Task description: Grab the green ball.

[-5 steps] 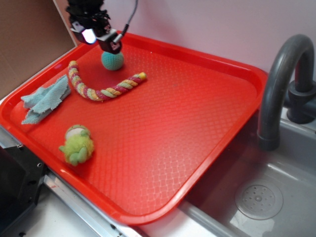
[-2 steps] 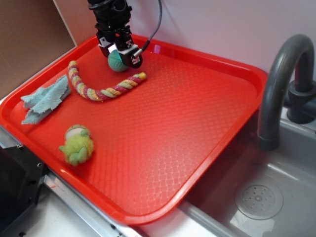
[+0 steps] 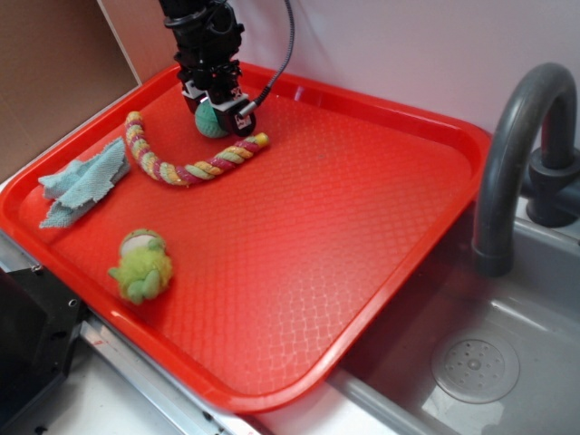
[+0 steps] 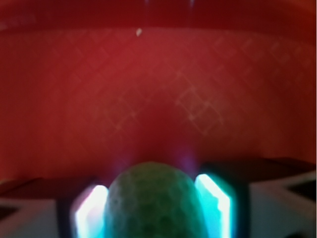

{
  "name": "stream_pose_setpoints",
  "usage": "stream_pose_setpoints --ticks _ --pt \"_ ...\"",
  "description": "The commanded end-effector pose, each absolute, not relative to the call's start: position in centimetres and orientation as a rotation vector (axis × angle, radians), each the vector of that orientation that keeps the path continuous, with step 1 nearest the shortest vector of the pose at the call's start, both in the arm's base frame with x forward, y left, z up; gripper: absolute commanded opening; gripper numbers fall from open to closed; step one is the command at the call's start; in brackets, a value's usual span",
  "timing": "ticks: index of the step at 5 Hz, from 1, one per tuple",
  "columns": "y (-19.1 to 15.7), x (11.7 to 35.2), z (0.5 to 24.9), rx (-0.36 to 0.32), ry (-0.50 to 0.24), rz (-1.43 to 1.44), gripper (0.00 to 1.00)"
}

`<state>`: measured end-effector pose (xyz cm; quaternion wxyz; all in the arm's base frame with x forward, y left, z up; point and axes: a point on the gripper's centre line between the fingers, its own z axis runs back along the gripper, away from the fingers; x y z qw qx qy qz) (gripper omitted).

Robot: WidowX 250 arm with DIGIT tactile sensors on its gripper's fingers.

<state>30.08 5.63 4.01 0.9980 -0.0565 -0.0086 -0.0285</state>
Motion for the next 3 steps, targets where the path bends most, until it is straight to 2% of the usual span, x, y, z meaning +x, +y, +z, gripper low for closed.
stream_pose_setpoints --ticks 1,2,3 --pt "6.8 29.9 8.5 -0.021 -0.017 0.111 0.0" --pt "7.0 28.3 13.1 -0.042 -0.058 0.271 0.0" --pt "5.4 26.0 16.9 -0.102 -0.085 0.282 0.0"
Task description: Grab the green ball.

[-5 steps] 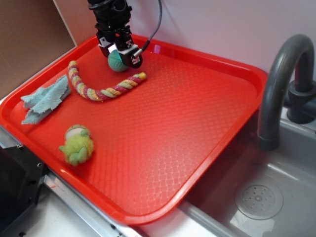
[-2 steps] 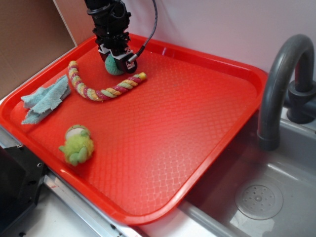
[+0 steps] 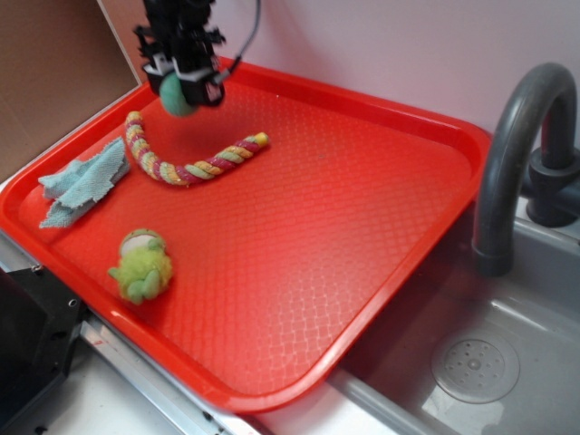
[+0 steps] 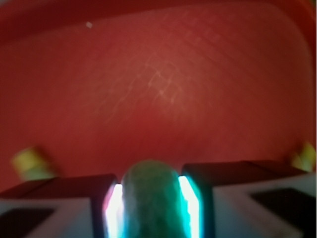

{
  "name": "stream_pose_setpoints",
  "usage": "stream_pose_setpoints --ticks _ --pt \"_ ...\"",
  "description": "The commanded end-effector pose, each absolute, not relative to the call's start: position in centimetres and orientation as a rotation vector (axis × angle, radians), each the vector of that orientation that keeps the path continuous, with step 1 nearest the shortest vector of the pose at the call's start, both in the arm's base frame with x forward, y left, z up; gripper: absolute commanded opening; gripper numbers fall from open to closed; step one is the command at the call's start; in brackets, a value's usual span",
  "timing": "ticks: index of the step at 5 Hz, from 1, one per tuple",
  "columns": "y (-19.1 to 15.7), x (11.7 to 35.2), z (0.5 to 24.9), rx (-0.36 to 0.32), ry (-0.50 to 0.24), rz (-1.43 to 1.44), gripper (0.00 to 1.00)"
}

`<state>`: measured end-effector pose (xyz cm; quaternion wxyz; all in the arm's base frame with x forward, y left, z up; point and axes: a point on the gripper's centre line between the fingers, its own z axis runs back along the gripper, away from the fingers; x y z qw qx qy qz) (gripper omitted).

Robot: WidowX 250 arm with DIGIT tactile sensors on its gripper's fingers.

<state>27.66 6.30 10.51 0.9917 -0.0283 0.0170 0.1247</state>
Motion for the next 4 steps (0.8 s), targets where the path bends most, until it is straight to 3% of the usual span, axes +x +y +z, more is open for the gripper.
stream_pose_setpoints --ticks 1,3,4 --pt "2.4 24.0 19.2 -0.181 -0.06 0.218 0.0" --pt "-2.2 21.1 21.1 -0.239 -0.033 0.071 0.0" --pt "-2.8 20.5 20.5 -0.332 -0.023 -0.068 0.0"
